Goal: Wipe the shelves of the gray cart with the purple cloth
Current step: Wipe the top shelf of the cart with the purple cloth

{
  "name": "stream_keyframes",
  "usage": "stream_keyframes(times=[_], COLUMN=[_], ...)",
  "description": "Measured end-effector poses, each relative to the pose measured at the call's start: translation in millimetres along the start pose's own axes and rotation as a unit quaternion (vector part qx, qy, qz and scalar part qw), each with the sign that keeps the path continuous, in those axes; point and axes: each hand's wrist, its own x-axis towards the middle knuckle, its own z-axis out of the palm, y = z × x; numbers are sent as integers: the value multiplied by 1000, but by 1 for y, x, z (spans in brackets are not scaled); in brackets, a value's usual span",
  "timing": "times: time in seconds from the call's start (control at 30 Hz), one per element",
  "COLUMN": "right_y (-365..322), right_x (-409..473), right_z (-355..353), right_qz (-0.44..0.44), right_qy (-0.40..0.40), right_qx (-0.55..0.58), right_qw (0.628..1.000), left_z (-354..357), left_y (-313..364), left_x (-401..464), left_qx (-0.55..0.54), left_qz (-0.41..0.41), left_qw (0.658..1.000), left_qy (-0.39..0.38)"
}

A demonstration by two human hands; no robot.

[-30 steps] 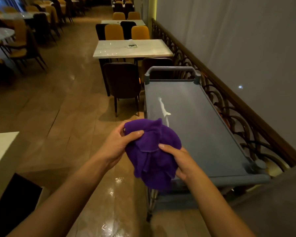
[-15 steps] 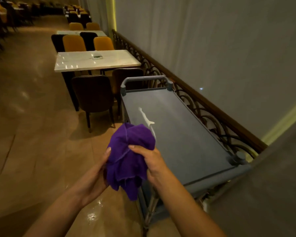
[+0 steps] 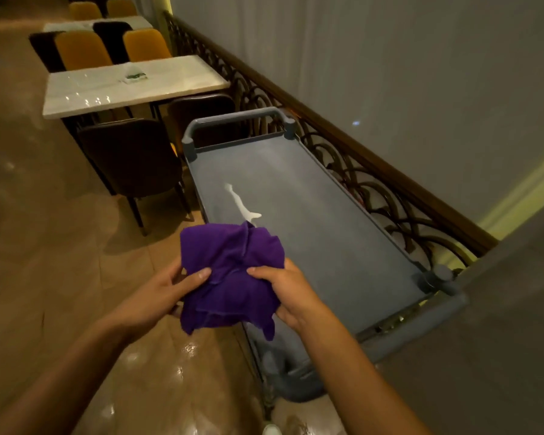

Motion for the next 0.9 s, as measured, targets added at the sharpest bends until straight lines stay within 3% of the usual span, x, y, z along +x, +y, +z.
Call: stream_keyframes(times=[0.07, 0.13, 0.2, 0.3, 0.47, 0.63, 0.7, 0.77, 0.8, 0.83, 0.9], right_y=[-4, -15, -39, -83, -90, -82, -82, -77, -73, -72, -73], right_x=[14, 25, 33, 43, 62, 73, 78, 87, 93, 97, 100], right_z=[-8, -10, -8, -4, -2, -9, -7, 5, 12, 19, 30], right_qz=[-3, -31, -96, -200, -178, -174, -235, -282, -286, -274, -223], right_qy=[4, -18, -89, -200, -143, -104, -116, -128, -134, -140, -142], right_qx=[25, 57, 77, 48, -18, -82, -246, -476, -536, -552, -500], right_qw=[1000, 998, 988, 958, 973, 976, 933, 823, 783, 775, 825], left_z=[4, 8, 2, -9, -3, -37, -46, -51, -53, -58, -73], left_y=[2, 18, 44, 75, 55, 39, 42, 49, 53, 57, 64], left_x=[15, 31, 43, 53, 75, 115, 131, 148, 156, 165, 178], left_qx=[-34, -89, -162, -239, -305, -348, -328, -294, -270, -245, -209], left_qz=[-7, 38, 85, 125, -9, -78, -110, -113, -97, -73, -32], left_qw=[999, 995, 979, 961, 952, 933, 933, 941, 950, 961, 972], left_qy=[-23, 27, 86, 61, 0, -44, -103, -125, -120, -108, -97])
